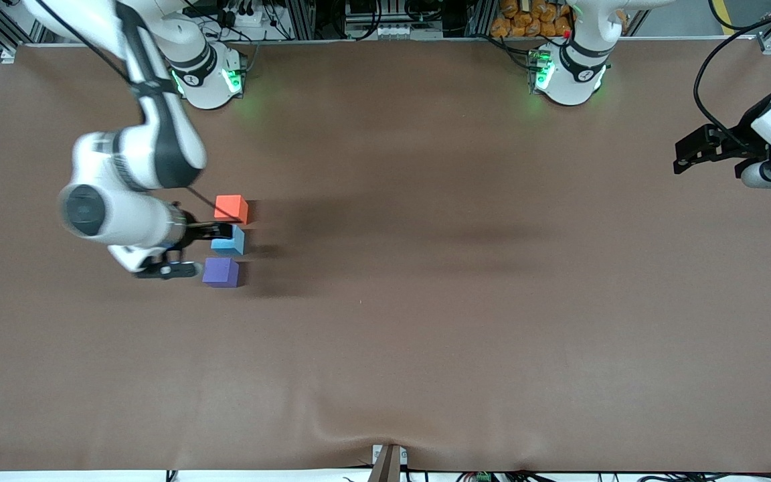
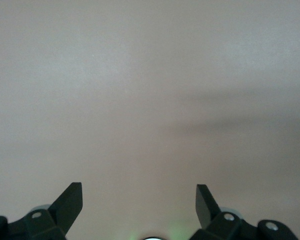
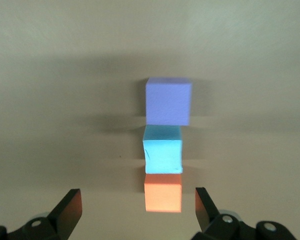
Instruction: Place blue block between orange and purple blocks
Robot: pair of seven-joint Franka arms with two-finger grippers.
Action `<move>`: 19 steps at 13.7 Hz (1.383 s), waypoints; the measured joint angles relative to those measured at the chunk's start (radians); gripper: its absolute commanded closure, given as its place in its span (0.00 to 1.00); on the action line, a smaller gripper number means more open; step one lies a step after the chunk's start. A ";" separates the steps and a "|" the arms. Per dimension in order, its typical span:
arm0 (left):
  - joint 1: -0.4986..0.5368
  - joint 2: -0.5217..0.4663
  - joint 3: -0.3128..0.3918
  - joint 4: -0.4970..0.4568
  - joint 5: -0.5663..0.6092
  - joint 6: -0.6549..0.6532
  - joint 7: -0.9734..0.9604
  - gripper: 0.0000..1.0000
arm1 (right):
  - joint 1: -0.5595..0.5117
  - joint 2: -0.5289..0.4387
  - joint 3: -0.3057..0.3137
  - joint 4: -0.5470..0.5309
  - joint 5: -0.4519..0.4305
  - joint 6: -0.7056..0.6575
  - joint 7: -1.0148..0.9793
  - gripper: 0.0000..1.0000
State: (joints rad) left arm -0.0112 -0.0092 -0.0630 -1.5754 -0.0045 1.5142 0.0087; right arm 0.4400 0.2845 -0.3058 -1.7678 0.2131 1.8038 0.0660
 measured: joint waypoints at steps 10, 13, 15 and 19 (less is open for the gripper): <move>-0.001 0.001 0.000 0.000 0.000 0.000 0.000 0.00 | -0.367 -0.003 -0.006 0.371 0.002 -0.318 -0.241 0.00; -0.001 0.001 0.000 0.000 0.000 0.000 0.000 0.00 | -0.350 -0.007 0.009 0.473 -0.072 -0.419 -0.233 0.00; -0.001 0.001 0.000 0.000 0.000 0.000 0.000 0.00 | -0.324 -0.036 0.016 0.523 -0.166 -0.447 -0.233 0.00; -0.001 0.001 -0.001 0.000 0.000 0.000 0.000 0.00 | -0.310 -0.086 0.016 0.531 -0.173 -0.457 -0.228 0.00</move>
State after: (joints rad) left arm -0.0121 -0.0083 -0.0636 -1.5753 -0.0045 1.5142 0.0087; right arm 0.1302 0.1987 -0.2900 -1.2369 0.0399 1.3467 -0.1624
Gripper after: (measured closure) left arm 0.000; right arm 0.000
